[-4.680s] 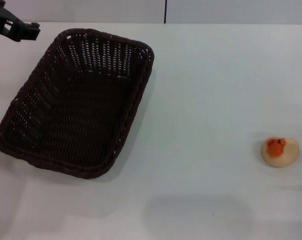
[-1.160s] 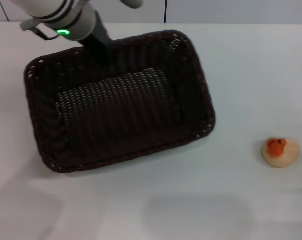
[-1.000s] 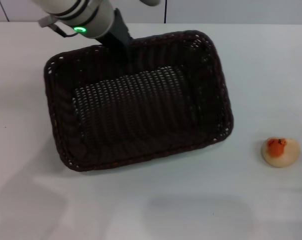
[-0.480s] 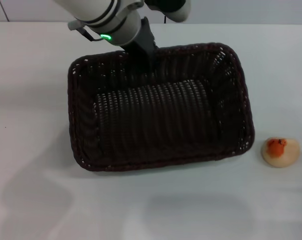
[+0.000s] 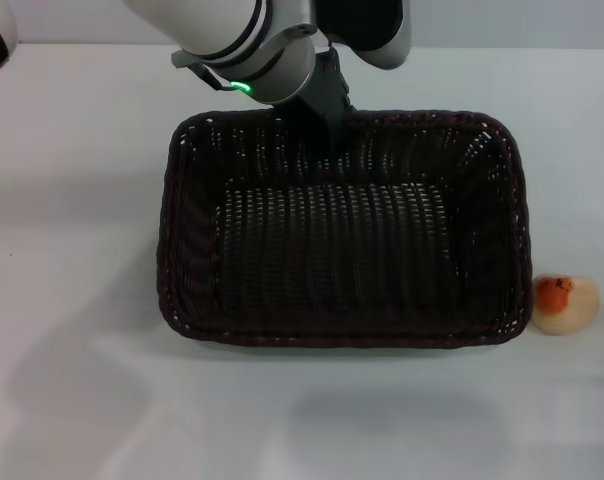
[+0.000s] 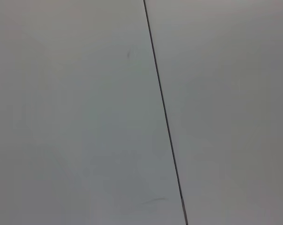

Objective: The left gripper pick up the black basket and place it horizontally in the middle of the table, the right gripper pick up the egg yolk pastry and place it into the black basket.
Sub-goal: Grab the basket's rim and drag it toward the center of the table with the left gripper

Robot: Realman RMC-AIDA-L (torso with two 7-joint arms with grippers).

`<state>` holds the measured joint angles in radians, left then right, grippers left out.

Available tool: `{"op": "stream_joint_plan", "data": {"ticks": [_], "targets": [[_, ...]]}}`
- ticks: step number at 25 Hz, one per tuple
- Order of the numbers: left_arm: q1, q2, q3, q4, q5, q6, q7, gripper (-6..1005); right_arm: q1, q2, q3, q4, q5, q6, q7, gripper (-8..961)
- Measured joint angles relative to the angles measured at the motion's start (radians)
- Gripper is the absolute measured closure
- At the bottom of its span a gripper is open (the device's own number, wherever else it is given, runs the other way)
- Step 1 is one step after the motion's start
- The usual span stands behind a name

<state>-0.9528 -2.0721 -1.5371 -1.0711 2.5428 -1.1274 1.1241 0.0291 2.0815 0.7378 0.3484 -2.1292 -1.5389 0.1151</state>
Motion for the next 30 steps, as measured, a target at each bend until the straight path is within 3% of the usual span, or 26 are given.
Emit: {"op": "stream_joint_plan", "data": {"ticks": [16,18,22,23,27,30], "targets": [[0.013,0.0,0.035,0.003,-0.01,0.095,-0.052,597,0.006,0.0,0.0,-0.003,0.0,0.002,0.0,180],[0.027,0.0,0.045,-0.013,-0.01,0.119,-0.053,503,0.006,0.0,0.0,-0.003,0.0,0.003,0.0,180],[0.112,0.001,0.052,-0.125,-0.01,0.228,-0.058,334,0.005,0.0,0.0,-0.003,0.0,0.003,0.003,180],[0.178,0.001,0.05,-0.199,-0.018,0.327,-0.06,306,0.004,0.0,0.0,-0.003,0.0,0.003,0.003,180],[0.294,0.004,0.066,-0.307,-0.059,0.548,-0.057,194,0.003,0.0,-0.001,-0.003,0.0,0.003,0.003,180],[0.399,0.006,0.117,-0.356,-0.087,0.812,-0.05,195,0.003,0.0,-0.001,-0.003,0.0,0.003,0.003,180]]}}
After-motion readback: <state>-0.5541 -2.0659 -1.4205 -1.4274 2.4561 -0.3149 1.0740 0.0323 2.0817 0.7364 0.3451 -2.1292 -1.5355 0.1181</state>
